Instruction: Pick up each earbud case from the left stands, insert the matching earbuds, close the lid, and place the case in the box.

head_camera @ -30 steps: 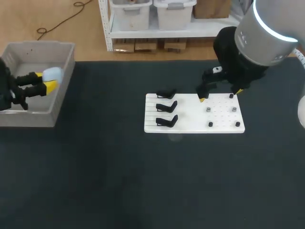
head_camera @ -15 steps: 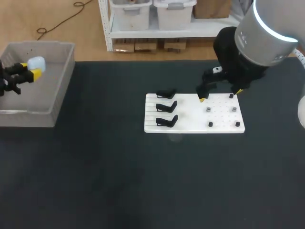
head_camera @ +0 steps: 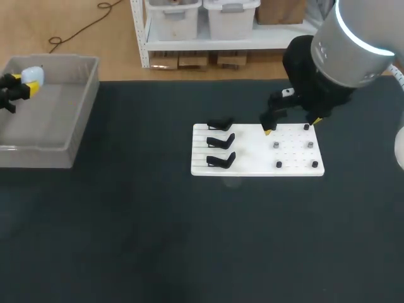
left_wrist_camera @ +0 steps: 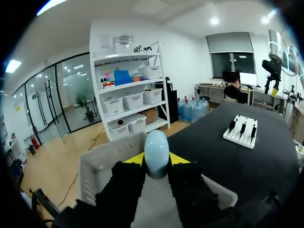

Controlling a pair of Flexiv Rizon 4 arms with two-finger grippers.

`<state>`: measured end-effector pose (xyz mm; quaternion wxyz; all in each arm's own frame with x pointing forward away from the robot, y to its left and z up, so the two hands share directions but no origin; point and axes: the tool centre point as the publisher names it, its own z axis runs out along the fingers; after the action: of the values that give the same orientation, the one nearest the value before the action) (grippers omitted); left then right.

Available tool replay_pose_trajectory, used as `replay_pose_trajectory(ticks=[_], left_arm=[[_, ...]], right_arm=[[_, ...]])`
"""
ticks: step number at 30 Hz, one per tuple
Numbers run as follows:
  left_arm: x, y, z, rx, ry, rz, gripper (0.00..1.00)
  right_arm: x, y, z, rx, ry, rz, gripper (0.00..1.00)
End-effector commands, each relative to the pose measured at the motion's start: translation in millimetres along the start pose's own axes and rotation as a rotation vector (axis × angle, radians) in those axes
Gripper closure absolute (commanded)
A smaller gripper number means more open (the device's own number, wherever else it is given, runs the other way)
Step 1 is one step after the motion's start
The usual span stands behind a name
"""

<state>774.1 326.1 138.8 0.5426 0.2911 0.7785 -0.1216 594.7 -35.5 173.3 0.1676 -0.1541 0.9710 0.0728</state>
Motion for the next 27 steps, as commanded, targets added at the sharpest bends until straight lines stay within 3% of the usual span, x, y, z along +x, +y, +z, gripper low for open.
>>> replay_pose_trajectory(ticks=[1, 7, 8, 10, 11, 15, 16, 20, 27], left_arm=[[-0.5, 0.5, 2, -0.202, 0.018, 0.004, 1.00], [3.0, 2.1, -4, -0.218, 0.024, 0.003, 1.00], [3.5, 2.2, -5, -0.221, 0.026, 0.002, 0.89], [4.0, 1.7, -6, -0.222, 0.028, 0.001, 0.38], [4.6, 0.7, -8, -0.223, 0.029, 0.001, 0.17], [6.2, -4.5, -15, -0.229, 0.028, 0.002, 0.10], [6.3, -4.8, -15, -0.230, 0.027, 0.002, 0.00], [6.6, -11.1, -22, -0.234, 0.022, 0.007, 0.00], [-11.0, -34.2, -25, -0.179, -0.039, 0.073, 0.00]], right_arm=[[2, 0, 0, 0.001, -0.006, 0.001, 0.00], [2, 0, 0, 0.001, -0.006, 0.001, 0.00], [2, 0, 0, 0.001, -0.006, 0.001, 0.00], [2, 0, 0, 0.001, -0.006, 0.001, 0.00], [2, 0, 0, 0.001, -0.006, 0.001, 0.00], [2, 0, 0, 0.001, -0.006, 0.001, 0.00], [2, 0, 0, 0.001, -0.006, 0.001, 0.00], [2, 0, 0, 0.001, -0.006, 0.001, 0.00], [2, 0, 0, 0.001, -0.006, 0.001, 0.00]])
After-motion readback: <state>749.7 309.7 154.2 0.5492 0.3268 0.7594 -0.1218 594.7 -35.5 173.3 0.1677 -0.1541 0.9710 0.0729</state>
